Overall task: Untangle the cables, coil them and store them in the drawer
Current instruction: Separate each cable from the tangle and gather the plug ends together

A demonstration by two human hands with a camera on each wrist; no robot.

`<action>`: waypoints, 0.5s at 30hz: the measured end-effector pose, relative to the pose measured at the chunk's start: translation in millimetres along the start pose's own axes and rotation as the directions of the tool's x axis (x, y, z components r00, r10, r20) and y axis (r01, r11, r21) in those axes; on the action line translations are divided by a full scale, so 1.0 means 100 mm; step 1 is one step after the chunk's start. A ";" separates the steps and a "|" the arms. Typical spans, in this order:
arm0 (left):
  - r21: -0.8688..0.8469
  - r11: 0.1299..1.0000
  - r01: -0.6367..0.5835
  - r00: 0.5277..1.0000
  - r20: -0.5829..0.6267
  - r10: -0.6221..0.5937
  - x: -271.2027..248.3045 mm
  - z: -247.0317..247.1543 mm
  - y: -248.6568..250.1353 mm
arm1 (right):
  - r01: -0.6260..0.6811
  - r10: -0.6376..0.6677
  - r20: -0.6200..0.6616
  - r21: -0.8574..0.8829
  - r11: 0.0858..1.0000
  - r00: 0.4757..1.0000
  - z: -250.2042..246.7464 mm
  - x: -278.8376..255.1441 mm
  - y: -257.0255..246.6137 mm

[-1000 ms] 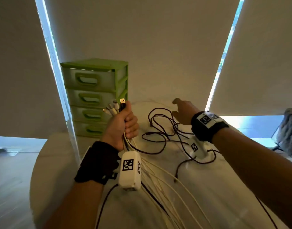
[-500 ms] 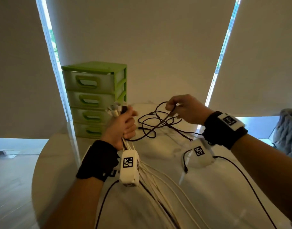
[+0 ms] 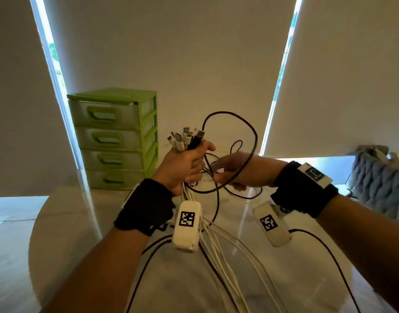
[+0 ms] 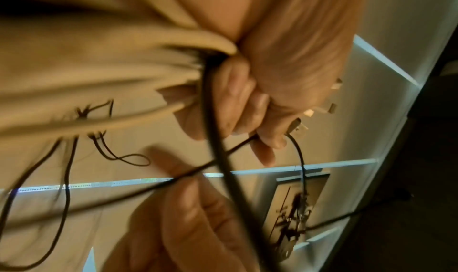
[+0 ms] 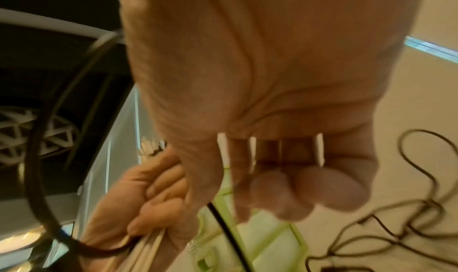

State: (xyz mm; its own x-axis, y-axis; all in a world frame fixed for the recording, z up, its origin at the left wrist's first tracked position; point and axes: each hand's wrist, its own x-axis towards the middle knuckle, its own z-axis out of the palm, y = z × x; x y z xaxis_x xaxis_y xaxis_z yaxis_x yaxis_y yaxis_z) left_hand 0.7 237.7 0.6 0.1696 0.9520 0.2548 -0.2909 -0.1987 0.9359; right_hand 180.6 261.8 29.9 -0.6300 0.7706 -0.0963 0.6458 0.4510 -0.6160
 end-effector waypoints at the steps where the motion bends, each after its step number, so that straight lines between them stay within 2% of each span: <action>1: 0.032 0.999 -0.006 1.000 0.031 0.005 -0.01 0.06 0.02 | -0.008 0.006 0.058 0.036 0.999 0.998 0.01 -0.04 0.06; 2: 0.061 0.998 -0.010 0.998 0.062 0.006 -0.02 0.11 0.04 | -0.005 -0.004 0.080 0.104 0.995 0.997 0.00 -0.10 0.11; 4: 0.098 0.995 -0.008 0.993 0.122 -0.004 -0.05 0.21 0.08 | -0.006 -0.003 0.043 0.200 0.980 0.999 -0.09 -0.28 0.20; 5: 0.103 0.995 0.003 0.989 0.147 -0.018 -0.06 0.25 0.10 | -0.020 0.022 -0.012 0.182 0.983 1.000 -0.16 -0.41 0.25; 7: 0.101 0.995 0.028 0.983 0.178 -0.045 -0.09 0.33 0.13 | -0.116 0.112 -0.163 -0.015 0.993 0.980 -0.35 -0.70 0.41; 9: 0.117 0.993 0.022 0.982 0.185 -0.043 -0.10 0.43 0.16 | -0.285 0.229 -0.242 -0.233 0.930 0.943 -0.55 -1.04 0.63; 11: 0.152 0.988 -0.019 0.981 0.194 -0.011 -0.11 0.56 0.16 | -0.452 0.378 -0.262 -0.346 0.822 0.888 -0.67 -1.41 0.89; 13: 0.158 0.986 -0.059 0.978 0.205 0.026 -0.12 0.70 0.17 | -0.579 0.491 -0.310 -0.378 0.722 0.814 -0.68 -1.72 1.13; 15: 0.175 0.981 -0.080 0.967 0.252 0.034 -0.14 0.89 0.14 | -0.661 0.562 -0.363 -0.268 0.701 0.743 -0.62 -1.98 1.32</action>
State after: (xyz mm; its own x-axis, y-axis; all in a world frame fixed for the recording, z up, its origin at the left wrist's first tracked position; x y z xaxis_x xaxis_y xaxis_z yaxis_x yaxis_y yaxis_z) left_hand 78.4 200.4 31.7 0.3913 0.8553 0.3396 -0.1343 -0.3120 0.9405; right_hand 417.4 196.3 16.5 0.0511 0.9896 -0.1344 0.9847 -0.0724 -0.1586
